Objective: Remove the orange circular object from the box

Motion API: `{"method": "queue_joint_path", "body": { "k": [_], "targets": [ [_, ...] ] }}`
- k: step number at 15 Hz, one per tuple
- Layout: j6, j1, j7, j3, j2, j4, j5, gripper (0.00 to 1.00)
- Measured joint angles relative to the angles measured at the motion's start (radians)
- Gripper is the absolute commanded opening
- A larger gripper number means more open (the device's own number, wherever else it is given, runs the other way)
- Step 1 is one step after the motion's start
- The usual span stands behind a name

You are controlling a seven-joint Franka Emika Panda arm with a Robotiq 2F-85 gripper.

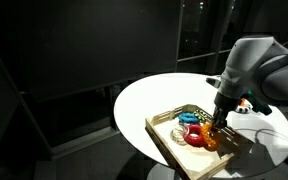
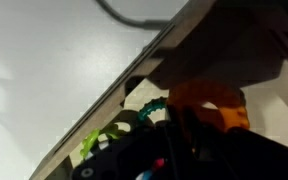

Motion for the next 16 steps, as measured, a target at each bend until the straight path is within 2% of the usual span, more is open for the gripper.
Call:
{"method": "queue_joint_path", "body": {
  "k": [4,10,13,16],
  "targets": [
    [0.000,-0.046,-0.016,0.035,-0.027,0.000,0.034,0.05],
    [-0.002,-0.109,-0.101,0.077,-0.096,-0.003,0.171,0.05],
    [-0.024,-0.126,-0.106,0.060,-0.139,-0.012,0.190,0.04],
    [-0.070,-0.128,-0.100,0.009,-0.177,-0.026,0.183,0.04]
  ]
}}
